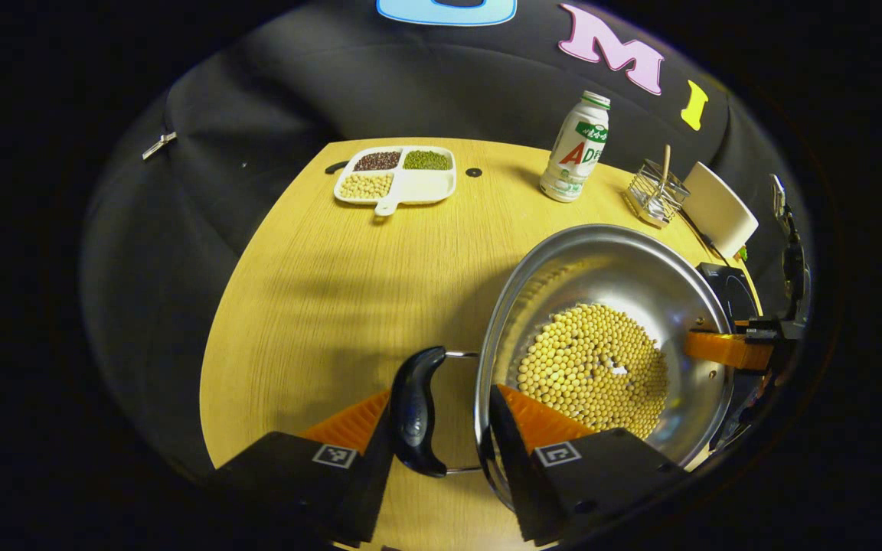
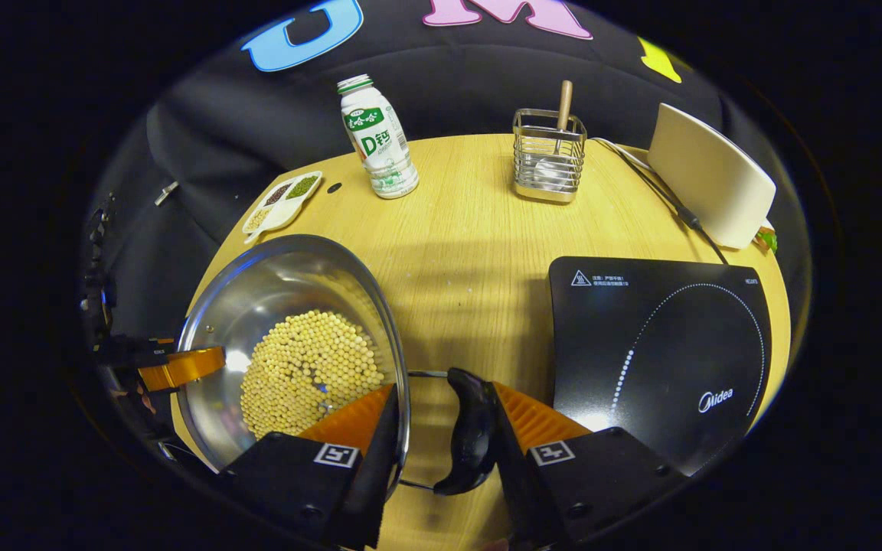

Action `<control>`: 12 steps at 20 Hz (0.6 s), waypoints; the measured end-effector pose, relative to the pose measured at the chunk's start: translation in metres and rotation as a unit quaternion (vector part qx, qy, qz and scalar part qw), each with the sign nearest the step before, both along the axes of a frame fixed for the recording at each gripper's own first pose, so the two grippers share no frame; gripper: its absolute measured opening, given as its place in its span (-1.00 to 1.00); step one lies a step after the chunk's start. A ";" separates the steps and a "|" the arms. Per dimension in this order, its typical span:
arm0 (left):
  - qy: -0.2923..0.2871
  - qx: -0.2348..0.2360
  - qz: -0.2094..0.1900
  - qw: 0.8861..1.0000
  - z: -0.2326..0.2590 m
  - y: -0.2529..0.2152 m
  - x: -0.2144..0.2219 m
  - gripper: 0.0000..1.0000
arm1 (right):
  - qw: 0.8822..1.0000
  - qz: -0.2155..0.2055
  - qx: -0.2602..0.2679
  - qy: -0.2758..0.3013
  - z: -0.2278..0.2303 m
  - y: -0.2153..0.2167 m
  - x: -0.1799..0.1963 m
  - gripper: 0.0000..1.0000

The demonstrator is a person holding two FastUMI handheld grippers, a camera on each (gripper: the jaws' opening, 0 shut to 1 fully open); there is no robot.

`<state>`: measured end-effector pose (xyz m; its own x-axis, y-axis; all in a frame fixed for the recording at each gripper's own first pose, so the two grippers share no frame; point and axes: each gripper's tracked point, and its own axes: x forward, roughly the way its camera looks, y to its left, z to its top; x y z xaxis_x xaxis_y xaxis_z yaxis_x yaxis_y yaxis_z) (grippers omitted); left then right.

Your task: First push the handle of the pot to place it horizontally, then grasp the pot with both hands and set it on the induction cooktop.

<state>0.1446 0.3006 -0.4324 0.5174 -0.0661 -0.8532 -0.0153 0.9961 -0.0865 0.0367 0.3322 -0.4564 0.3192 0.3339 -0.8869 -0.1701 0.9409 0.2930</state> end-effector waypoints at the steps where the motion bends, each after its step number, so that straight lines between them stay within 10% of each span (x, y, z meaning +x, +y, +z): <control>1: -0.001 -0.002 0.003 1.000 0.001 0.000 0.000 0.36 | 1.000 0.003 0.000 0.001 0.005 -0.001 -0.001 0.29; 12: 0.007 -0.009 0.028 1.000 0.033 -0.010 -0.028 0.17 | 1.000 0.018 -0.001 0.008 0.039 -0.011 -0.008 0.17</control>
